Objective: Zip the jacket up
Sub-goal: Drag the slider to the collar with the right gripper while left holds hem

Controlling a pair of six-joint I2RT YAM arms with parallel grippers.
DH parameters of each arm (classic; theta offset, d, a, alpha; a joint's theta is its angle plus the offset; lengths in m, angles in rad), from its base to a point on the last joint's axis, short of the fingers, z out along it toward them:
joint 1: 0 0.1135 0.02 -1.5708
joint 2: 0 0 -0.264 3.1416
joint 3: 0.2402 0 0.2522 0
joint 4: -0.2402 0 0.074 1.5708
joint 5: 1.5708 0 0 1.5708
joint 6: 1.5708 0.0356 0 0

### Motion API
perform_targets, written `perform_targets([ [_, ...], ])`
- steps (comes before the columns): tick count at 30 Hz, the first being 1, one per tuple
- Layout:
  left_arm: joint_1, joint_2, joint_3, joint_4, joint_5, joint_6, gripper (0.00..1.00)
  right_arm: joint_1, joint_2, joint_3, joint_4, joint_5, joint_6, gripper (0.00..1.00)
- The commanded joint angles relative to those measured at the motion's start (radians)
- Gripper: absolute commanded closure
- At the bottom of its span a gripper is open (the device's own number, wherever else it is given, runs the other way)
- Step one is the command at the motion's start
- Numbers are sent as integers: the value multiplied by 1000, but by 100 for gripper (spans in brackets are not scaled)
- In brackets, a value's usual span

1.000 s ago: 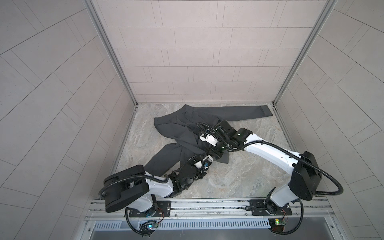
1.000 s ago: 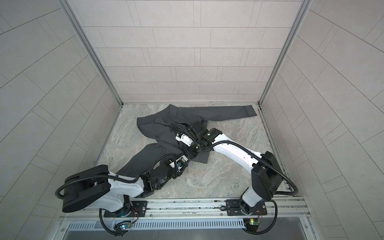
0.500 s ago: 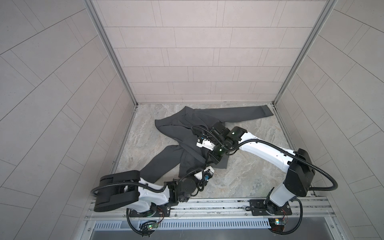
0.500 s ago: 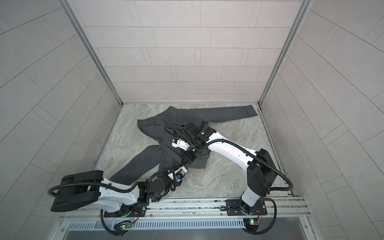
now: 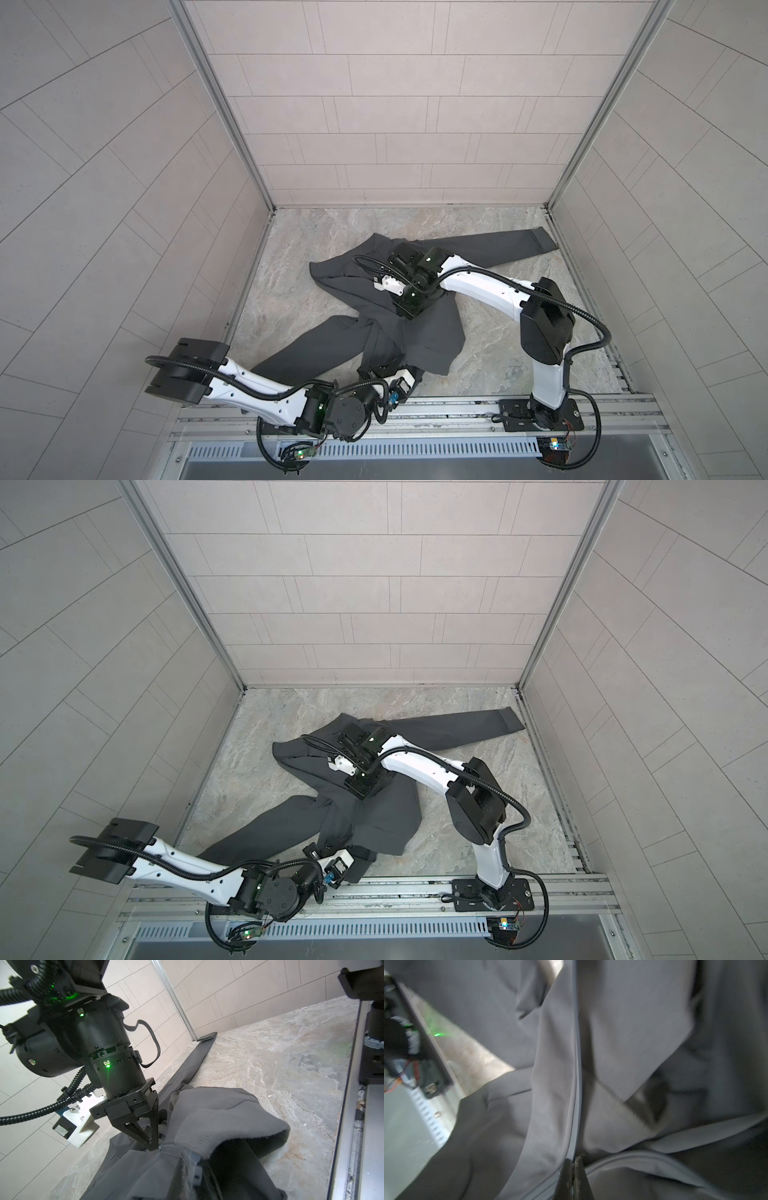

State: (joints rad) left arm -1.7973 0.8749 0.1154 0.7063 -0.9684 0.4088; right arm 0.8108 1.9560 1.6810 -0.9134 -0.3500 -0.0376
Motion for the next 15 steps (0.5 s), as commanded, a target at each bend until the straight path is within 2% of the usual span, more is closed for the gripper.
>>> perform_targets([
  [1,-45,-60,27,-1,44,-11,100,-63,56,85,76,285,-46,100],
  [7,-56,-88,74,-113,50,-10,100,-168,149,301,97,493,-73,100],
  [11,-58,-91,80,-114,48,-7,100,-256,240,545,85,552,-78,100],
  [15,-57,-92,99,-131,31,10,100,-318,376,813,80,589,-154,100],
])
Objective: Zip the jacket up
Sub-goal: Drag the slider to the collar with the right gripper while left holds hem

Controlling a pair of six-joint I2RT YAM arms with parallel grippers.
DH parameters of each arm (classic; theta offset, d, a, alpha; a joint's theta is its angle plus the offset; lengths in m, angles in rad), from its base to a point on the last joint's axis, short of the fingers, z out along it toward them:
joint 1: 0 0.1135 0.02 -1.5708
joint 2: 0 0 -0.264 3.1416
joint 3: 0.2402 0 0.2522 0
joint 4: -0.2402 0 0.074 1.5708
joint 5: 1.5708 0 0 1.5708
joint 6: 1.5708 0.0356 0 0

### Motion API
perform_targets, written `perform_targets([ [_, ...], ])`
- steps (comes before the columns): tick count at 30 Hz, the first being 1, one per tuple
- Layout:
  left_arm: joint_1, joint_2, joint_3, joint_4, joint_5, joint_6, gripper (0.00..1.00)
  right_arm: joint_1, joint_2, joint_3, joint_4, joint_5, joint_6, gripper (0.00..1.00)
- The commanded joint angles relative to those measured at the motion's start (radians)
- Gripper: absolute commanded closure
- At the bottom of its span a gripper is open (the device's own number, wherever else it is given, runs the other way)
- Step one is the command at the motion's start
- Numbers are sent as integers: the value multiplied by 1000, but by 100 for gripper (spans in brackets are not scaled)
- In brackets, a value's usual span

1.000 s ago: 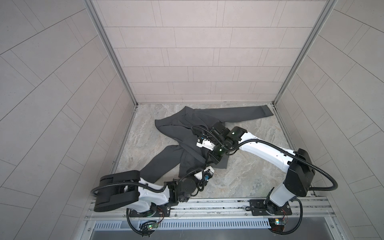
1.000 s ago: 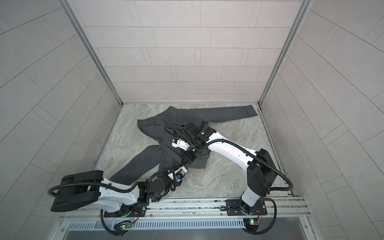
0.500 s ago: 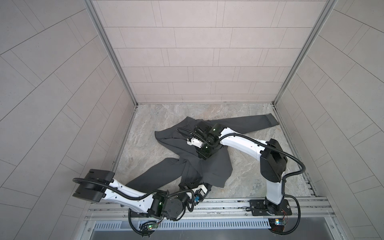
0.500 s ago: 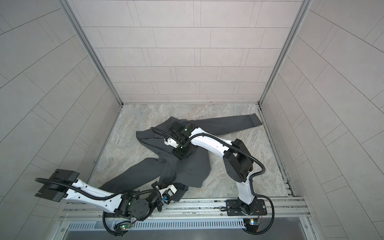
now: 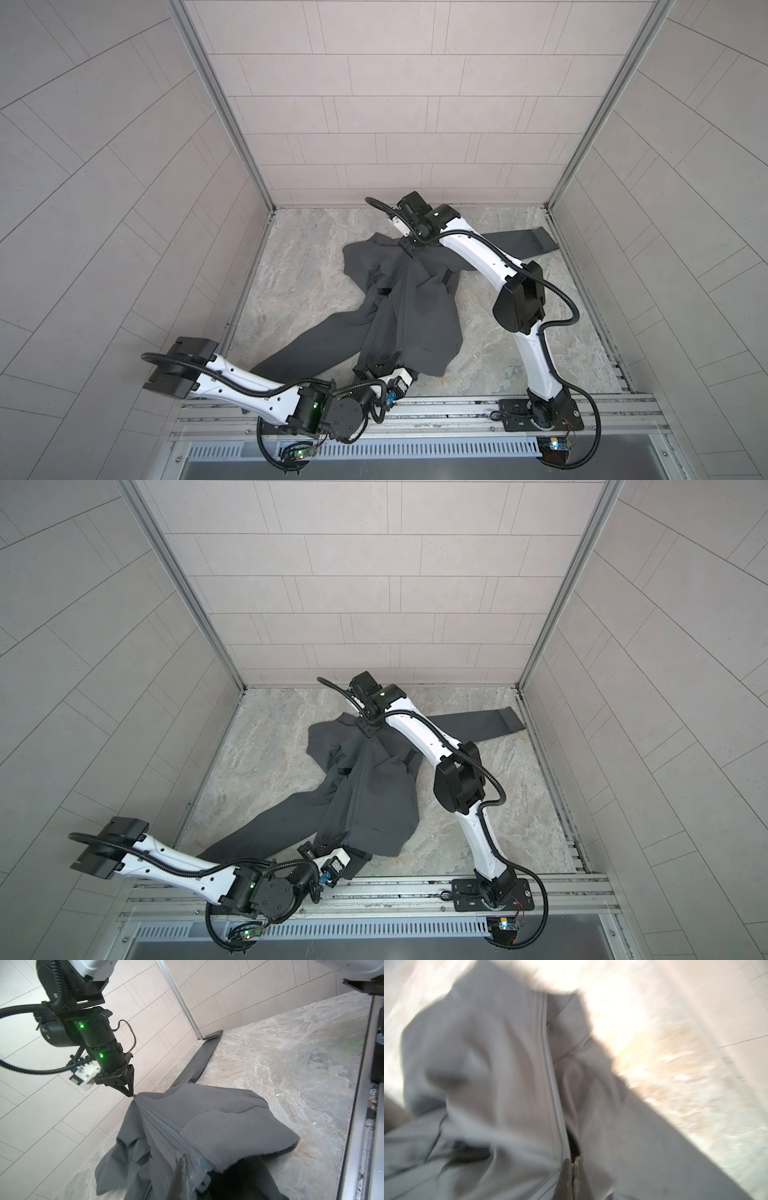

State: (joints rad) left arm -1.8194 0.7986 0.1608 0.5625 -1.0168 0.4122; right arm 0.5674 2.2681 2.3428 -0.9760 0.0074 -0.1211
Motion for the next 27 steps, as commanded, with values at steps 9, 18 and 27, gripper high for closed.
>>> perform_targets([
  [9,-43,-73,127,-168,96,-71,100,-199,271,342,332,241,-43,100],
  [18,-121,-40,218,-241,32,-138,100,-296,343,417,456,204,16,100],
  [27,-133,15,240,-190,-102,-139,87,-359,287,415,347,58,143,90],
])
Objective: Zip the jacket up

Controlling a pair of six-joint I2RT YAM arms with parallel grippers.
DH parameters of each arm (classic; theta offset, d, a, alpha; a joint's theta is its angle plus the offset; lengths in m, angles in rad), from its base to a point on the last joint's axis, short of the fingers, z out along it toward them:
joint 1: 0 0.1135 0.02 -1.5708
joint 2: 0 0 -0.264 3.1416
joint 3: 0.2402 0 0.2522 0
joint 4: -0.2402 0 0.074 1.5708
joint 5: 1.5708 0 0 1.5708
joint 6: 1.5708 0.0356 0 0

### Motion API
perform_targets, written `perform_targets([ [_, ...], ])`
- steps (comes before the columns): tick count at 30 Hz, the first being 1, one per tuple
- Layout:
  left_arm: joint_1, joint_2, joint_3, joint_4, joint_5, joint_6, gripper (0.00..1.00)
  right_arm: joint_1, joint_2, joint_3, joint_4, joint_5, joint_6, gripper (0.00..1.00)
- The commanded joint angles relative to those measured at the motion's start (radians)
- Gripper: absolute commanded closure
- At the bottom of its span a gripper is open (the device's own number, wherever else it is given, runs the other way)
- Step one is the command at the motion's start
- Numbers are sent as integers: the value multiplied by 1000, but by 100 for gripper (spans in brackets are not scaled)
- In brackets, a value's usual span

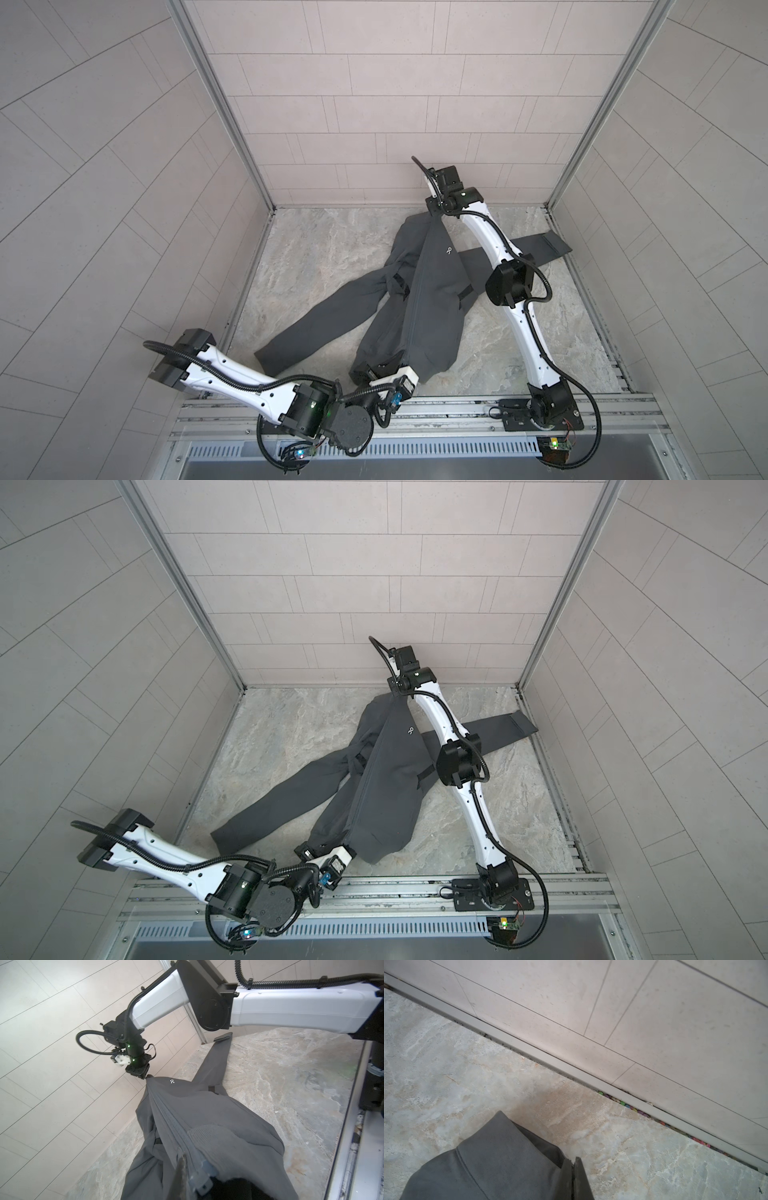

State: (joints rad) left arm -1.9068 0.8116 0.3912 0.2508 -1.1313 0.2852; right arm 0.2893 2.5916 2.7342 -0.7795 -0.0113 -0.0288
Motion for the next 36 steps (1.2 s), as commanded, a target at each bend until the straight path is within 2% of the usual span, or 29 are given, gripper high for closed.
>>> perform_targets([
  [1,-46,-6,-8,153,14,19,92,-81,-49,20,128,54,57,90],
  [3,-39,-27,-15,139,10,18,93,-82,-74,13,89,35,73,88],
  [4,-34,-50,-15,125,14,19,93,-83,-84,13,73,20,84,82],
  [5,-31,-71,-13,96,17,9,88,-84,-94,13,56,9,90,72],
  [6,-28,-81,-11,72,16,-5,76,-84,-103,13,43,-4,95,62],
  [7,-25,-92,-9,44,12,-21,55,-84,-114,13,30,-19,101,50],
  [8,-24,-102,-5,12,1,-49,38,-84,-130,14,15,-30,115,42],
  [9,-21,-111,-1,-15,-9,-72,9,-84,-143,13,-2,-37,127,38],
  [10,-17,-126,5,-41,-19,-98,0,-84,-163,13,-25,-41,145,35],
  [15,20,-220,66,-258,-85,-308,0,-90,-269,-20,-172,-91,274,29],
  [18,92,-276,131,-466,21,-442,0,-93,-360,-132,-259,-132,357,25],
  [21,193,-273,223,-696,146,-567,0,-94,-508,-413,-225,-136,416,22],
  [23,274,-236,304,-824,191,-676,0,-101,-642,-685,-99,-105,467,22],
  [25,388,-175,372,-923,286,-764,0,-131,-759,-928,3,-53,539,22],
  [28,649,-44,464,-1029,512,-897,0,-209,-899,-1234,159,-56,646,23],
  [31,854,140,532,-1090,707,-1028,0,-280,-993,-1455,270,-75,711,23],
  [34,943,236,556,-1050,758,-1150,0,-352,-1025,-1601,362,-167,769,23],
  [36,1013,265,527,-955,840,-1210,0,-395,-1034,-1681,429,-231,817,22],
])
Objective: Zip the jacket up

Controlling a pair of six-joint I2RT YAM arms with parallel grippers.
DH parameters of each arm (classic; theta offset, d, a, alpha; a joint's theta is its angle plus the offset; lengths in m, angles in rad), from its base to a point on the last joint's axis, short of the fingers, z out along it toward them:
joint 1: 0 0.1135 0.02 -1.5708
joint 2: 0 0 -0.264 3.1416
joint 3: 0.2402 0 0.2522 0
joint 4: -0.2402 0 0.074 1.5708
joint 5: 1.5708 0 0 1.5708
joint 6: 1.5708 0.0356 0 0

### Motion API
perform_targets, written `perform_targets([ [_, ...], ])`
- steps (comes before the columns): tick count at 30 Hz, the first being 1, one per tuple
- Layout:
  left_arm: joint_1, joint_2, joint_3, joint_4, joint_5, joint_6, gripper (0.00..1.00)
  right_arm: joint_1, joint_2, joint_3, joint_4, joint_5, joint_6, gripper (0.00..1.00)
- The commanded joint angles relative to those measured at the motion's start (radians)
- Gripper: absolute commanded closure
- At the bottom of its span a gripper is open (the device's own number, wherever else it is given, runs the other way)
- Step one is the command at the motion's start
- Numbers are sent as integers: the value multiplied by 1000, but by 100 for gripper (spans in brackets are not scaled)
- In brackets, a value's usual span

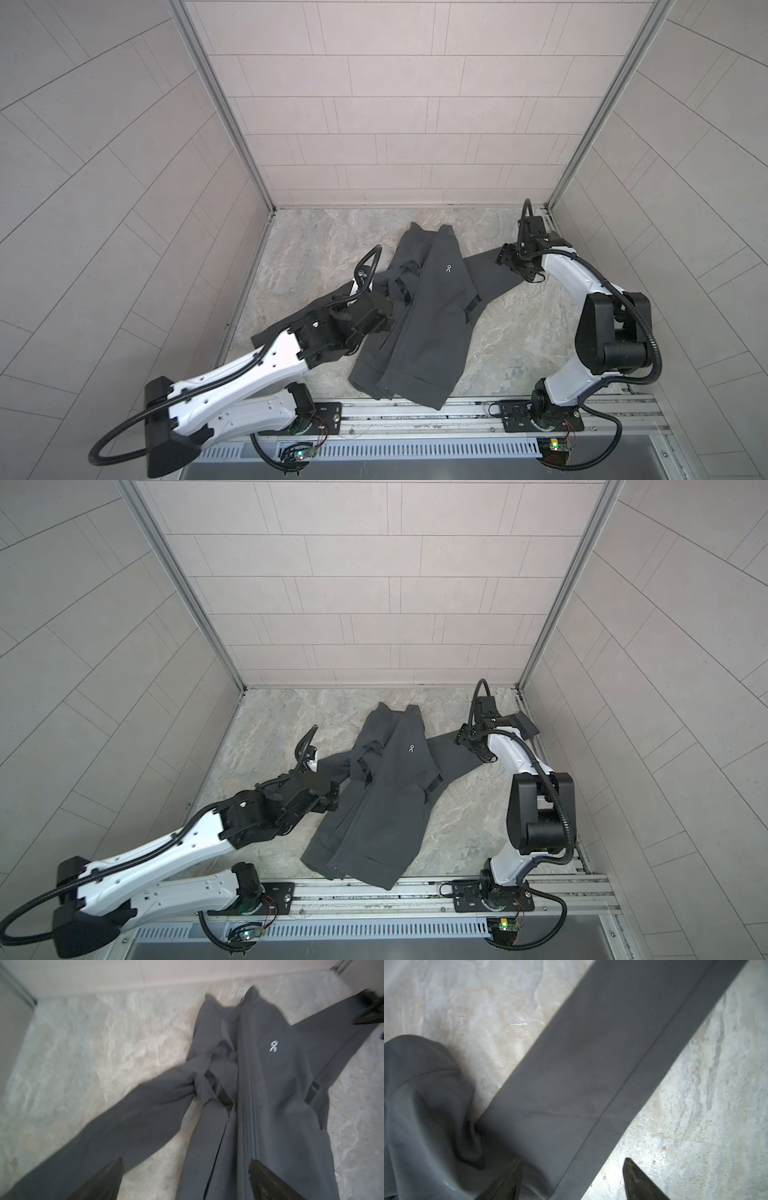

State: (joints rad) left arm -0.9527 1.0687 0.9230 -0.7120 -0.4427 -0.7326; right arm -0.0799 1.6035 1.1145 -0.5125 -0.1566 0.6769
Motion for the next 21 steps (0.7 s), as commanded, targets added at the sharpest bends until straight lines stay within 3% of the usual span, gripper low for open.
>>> perform_targets([
  [1,104,19,-28,61,195,-233,0,-41,-52,-91,188,-101,128,22],
  [7,294,96,-151,342,322,-431,0,-61,-108,-238,285,-93,222,21],
  [21,443,558,-104,745,447,-568,2,-61,-9,-379,482,-148,299,21],
])
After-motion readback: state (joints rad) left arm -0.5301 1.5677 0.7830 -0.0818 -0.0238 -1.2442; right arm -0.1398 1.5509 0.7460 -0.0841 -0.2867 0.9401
